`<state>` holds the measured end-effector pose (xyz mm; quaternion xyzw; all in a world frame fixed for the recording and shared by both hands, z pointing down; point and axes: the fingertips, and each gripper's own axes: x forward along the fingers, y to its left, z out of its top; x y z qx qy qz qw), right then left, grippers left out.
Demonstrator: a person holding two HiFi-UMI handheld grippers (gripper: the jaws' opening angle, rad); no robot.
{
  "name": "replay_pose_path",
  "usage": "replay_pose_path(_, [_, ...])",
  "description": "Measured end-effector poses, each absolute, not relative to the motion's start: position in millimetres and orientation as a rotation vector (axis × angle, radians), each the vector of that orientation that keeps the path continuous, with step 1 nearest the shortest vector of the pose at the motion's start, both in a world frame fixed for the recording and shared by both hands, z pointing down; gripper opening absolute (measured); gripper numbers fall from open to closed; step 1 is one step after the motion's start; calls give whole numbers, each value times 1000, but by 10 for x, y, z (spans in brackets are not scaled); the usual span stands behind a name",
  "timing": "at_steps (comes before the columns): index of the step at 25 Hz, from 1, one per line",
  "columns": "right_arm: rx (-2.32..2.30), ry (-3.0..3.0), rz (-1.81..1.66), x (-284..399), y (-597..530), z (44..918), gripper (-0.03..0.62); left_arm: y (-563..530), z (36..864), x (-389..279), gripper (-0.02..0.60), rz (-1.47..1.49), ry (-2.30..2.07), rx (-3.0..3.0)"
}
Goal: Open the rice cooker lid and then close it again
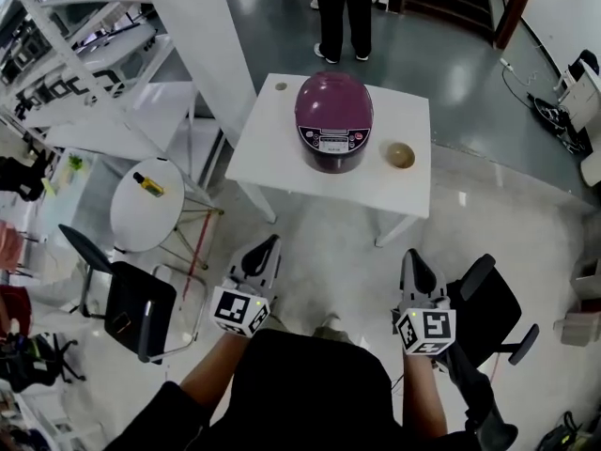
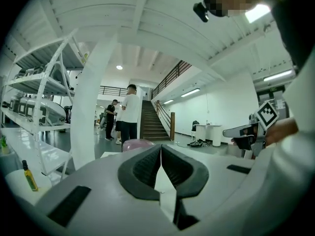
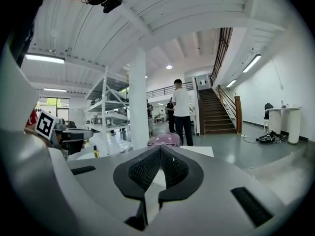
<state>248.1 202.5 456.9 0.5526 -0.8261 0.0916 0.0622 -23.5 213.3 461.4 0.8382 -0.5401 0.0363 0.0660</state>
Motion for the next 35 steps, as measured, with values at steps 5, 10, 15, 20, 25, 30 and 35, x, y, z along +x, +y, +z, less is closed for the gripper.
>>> replay_pose_path(5, [1722, -2503, 271, 2331, 2063, 4383, 0, 2090, 4440, -327, 5, 63, -1628, 2575])
replay_pose_path(10, [1701, -2495, 234, 2142, 2091, 4372, 0, 2168, 4443, -395, 5, 125, -1654, 2615])
replay_pose_path(15, [1673, -2469, 193, 2090, 2124, 4411, 0, 2240, 4513, -508, 5, 104, -1685, 2560])
replay_pose_path(20, [1660, -2449, 170, 2114, 2122, 4438, 0, 2263, 4538, -473, 5, 89, -1695, 2550])
replay_pose_path(25, [1644, -2465, 167, 2197, 2143, 4472, 0, 2266, 4567, -379, 5, 90, -1706, 2544])
replay_pose_path(30, [1633, -2481, 150, 2312, 2202, 4465, 0, 2316, 4583, -241, 5, 75, -1703, 2559])
replay_pose_path(35, [1618, -2483, 137, 2432, 2266, 4443, 0, 2348, 4589, -104, 5, 73, -1689, 2559])
